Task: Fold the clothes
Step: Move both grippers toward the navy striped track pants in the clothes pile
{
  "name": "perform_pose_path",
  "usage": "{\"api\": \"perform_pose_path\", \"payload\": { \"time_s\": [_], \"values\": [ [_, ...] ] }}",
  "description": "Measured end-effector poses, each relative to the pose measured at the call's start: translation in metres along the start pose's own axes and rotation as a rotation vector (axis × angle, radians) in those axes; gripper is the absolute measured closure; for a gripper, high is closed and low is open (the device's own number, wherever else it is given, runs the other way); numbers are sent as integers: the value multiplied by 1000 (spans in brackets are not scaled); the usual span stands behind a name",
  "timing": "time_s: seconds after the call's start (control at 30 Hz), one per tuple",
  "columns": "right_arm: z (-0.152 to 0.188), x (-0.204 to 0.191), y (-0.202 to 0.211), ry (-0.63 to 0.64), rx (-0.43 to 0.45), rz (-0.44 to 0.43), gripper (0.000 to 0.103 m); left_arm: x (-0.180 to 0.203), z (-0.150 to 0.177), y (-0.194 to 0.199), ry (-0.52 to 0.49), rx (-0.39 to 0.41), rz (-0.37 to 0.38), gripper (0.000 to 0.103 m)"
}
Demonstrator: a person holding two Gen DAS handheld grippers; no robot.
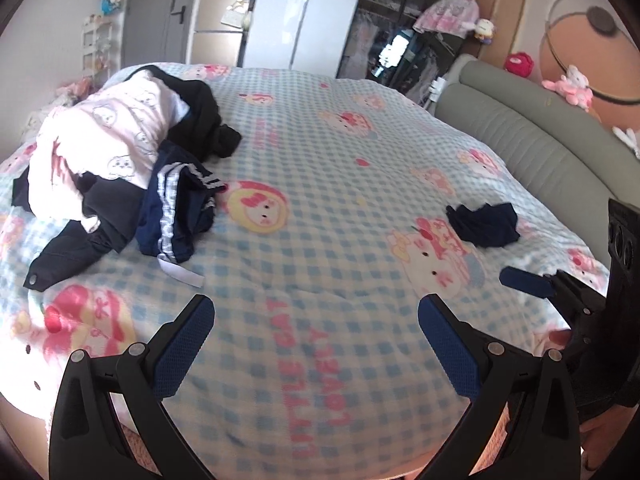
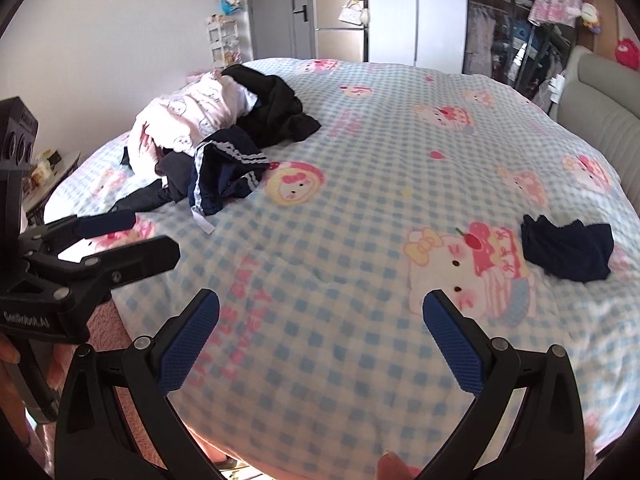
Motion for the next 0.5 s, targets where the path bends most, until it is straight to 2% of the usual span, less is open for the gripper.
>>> {"api": "perform_pose_path", "payload": {
  "time_s": [0.3,0.4,0.47,0.5],
  "values": [
    [-45,-11,-78,13,-60,-26,0,-105,-34,-64,210,38,-209,1],
    [-67,-36,-112,27,-54,-64,0,-136,-42,-83,260,45,-269,1],
    [-80,-54,-134,37,-51,-90,0,-154,-40,-92,267,32,-310,17],
    [-81,-64,-149,52,-62,-103,0,-164,-37,-96,271,30,-333,44]
  ]
}}
Point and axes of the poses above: each gripper's, at about its wrist camera, not at the fingertips, and y roughly against the way its jaws point, x to its right, z to its underside, the point moved 6 cm from there along -y, roughly the way its jaws point, and after that the axes turned 4 degrees about x, right-handed, at the moved point
